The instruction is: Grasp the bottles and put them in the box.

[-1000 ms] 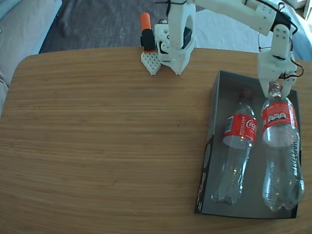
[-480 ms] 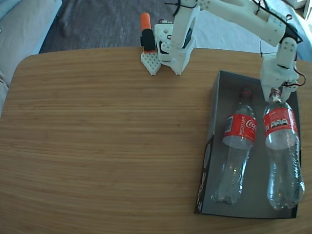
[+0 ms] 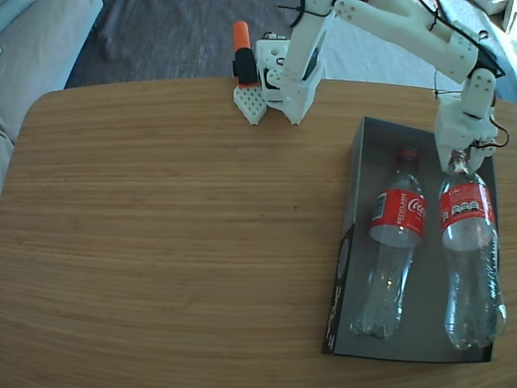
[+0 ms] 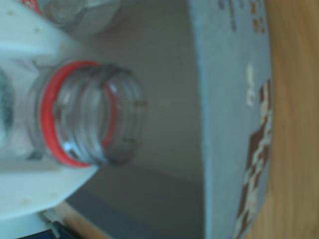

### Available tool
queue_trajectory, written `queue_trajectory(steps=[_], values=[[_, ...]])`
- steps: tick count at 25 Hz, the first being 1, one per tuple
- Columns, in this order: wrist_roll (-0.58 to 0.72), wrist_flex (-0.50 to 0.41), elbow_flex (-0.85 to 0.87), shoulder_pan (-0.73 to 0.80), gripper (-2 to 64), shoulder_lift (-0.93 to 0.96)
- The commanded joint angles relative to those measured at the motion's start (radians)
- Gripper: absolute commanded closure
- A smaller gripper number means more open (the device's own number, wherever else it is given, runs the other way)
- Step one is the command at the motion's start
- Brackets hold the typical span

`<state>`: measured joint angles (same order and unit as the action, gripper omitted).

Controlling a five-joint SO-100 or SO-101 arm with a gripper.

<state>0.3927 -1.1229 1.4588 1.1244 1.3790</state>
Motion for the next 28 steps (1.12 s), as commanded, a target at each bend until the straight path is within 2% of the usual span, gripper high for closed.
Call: queue_trajectory(steps=[1, 3, 4, 5, 9, 13, 19, 24, 27, 28], values=[[-0.044, -0.008, -0.055, -0.006, 46.0, 0.028], [-0.112, -0.008, -0.057, -0.023, 32.6, 0.029], [-0.124, -0.012, -0.057, -0.031, 29.4, 0.029], [-0.126, -0.025, -0.058, -0.034, 29.5, 0.029], [-0.126, -0.041, -0.072, -0.098, 33.4, 0.037], [-0.126, -0.051, -0.078, -0.262, 38.6, 0.124], [-0.124, -0.167, -0.06, -0.489, 49.1, 0.31], [-0.124, -0.213, 0.02, -0.643, 55.0, 0.457], [-0.124, -0.21, 0.089, -0.738, 61.8, 0.54], [-0.124, -0.201, 0.109, -0.759, 61.9, 0.568]])
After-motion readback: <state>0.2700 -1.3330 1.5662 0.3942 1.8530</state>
